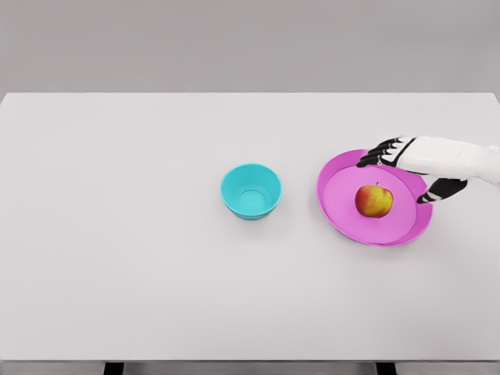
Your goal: Put the apple from the pink plate into the blue bowl with your right arm
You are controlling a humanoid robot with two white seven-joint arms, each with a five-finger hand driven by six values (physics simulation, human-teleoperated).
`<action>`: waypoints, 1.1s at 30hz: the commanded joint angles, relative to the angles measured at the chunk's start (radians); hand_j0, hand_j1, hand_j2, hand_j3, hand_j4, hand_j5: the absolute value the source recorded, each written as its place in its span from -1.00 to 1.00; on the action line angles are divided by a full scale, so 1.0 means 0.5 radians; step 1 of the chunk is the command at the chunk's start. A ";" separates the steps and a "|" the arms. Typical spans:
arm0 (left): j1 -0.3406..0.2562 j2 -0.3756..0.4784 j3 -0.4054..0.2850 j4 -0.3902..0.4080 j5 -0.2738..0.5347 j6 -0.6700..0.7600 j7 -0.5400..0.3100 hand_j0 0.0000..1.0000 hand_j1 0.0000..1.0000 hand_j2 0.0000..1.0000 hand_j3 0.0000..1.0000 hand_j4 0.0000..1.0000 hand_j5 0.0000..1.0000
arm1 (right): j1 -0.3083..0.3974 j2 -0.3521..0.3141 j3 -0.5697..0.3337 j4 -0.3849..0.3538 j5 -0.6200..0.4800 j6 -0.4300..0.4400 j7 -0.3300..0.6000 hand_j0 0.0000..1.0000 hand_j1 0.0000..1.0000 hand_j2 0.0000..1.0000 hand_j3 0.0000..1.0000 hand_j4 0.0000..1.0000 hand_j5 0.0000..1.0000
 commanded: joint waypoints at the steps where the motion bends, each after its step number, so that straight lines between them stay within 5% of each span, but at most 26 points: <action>1: -0.003 0.000 0.000 0.000 0.001 0.000 -0.001 1.00 1.00 1.00 1.00 1.00 1.00 | -0.003 0.067 0.116 0.057 -0.011 0.004 0.010 1.00 1.00 1.00 1.00 1.00 1.00; 7: 0.000 0.000 0.000 0.000 0.001 0.000 0.002 1.00 1.00 1.00 1.00 1.00 1.00 | -0.092 0.113 0.291 0.177 -0.011 0.004 0.010 1.00 1.00 1.00 1.00 1.00 1.00; 21: 0.000 0.000 0.000 0.000 0.001 0.000 0.002 1.00 1.00 1.00 1.00 1.00 1.00 | -0.132 0.177 0.362 0.294 -0.008 0.004 0.010 1.00 1.00 1.00 1.00 1.00 1.00; 24: 0.000 0.000 0.000 0.000 0.001 0.000 -0.001 1.00 1.00 1.00 1.00 1.00 1.00 | -0.132 0.177 0.371 0.294 -0.008 0.004 0.010 0.46 0.46 0.46 0.46 0.46 0.46; 33: 0.000 0.000 0.000 0.000 0.001 0.000 -0.001 1.00 1.00 1.00 1.00 1.00 1.00 | -0.132 0.177 0.386 0.287 -0.008 0.004 0.010 0.09 0.09 0.09 0.09 0.09 0.09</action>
